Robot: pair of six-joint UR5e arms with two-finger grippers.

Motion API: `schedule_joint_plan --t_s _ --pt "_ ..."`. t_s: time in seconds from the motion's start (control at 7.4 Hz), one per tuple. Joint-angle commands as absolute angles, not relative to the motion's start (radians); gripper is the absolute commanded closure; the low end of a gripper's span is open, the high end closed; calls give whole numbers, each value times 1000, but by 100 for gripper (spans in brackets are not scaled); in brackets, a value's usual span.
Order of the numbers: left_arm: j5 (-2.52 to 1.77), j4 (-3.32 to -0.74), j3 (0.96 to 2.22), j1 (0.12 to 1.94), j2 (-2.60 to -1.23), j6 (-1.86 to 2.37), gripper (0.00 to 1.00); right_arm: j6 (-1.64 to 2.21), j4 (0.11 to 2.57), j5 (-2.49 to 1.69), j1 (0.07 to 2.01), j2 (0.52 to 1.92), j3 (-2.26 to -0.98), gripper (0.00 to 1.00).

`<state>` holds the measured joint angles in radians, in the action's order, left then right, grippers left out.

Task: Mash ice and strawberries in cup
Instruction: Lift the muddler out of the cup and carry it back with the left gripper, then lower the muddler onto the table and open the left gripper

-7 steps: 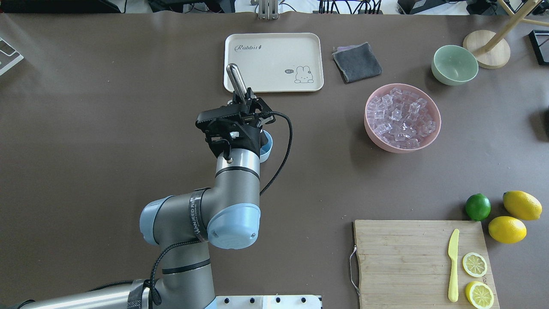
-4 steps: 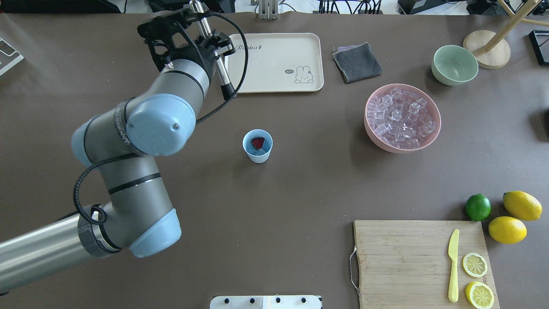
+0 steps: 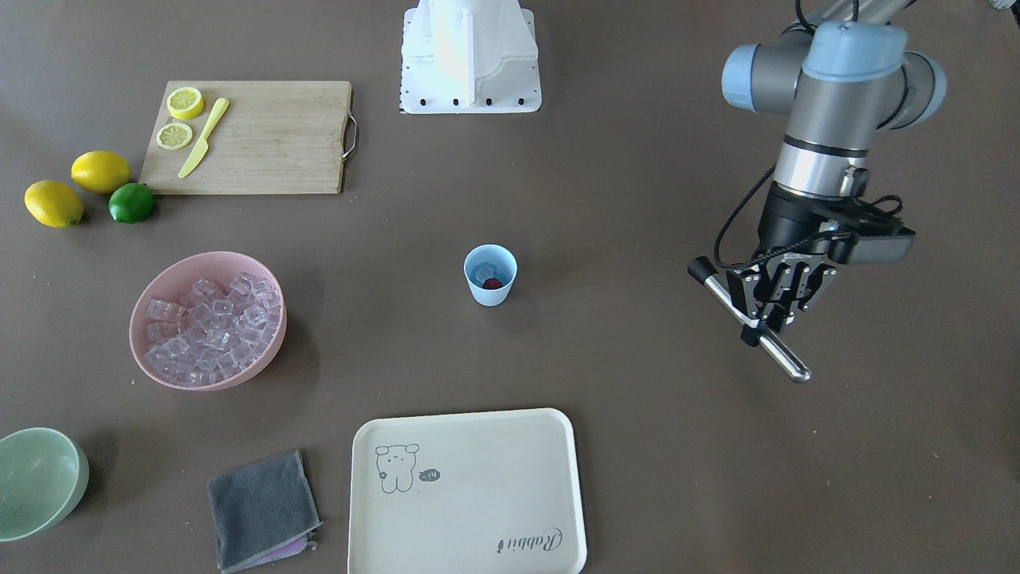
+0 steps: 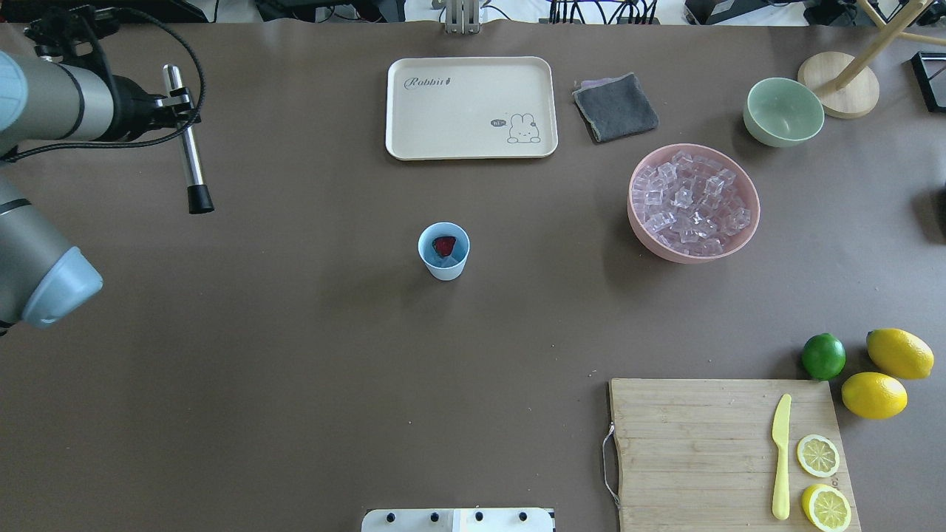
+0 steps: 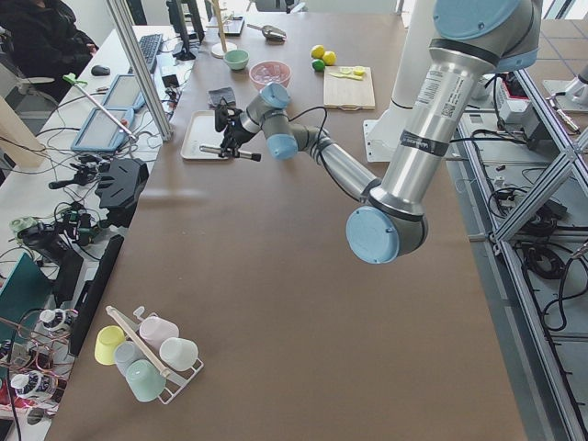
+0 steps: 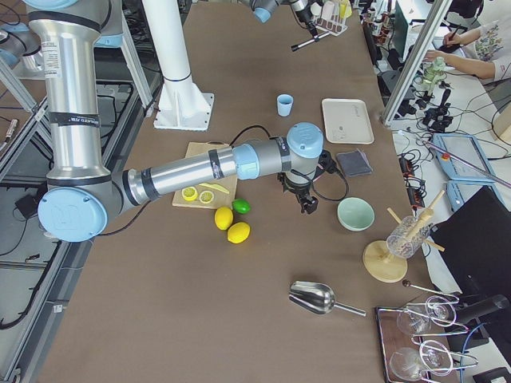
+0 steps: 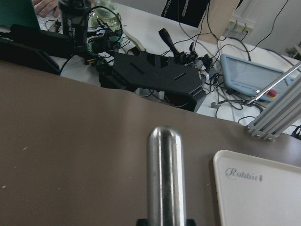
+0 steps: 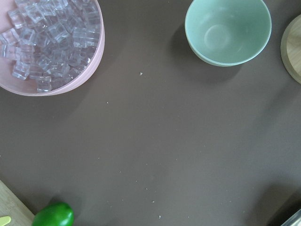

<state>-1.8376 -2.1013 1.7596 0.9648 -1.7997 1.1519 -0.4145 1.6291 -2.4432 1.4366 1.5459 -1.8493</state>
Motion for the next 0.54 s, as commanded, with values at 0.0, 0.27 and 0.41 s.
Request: schedule_joint_plan --t_s 0.0,0.27,0.41 --pt "-2066 -2106 1723 1083 -1614 786 100 -414 1629 -2433 1436 1545 -1850 9" --pt "-2059 -2114 1521 1071 -1700 611 100 -411 1631 -2441 1434 1549 -1874 9" --pt "-2060 -2232 1396 1071 -1719 573 100 -416 1629 -2438 1434 1572 -1871 9"
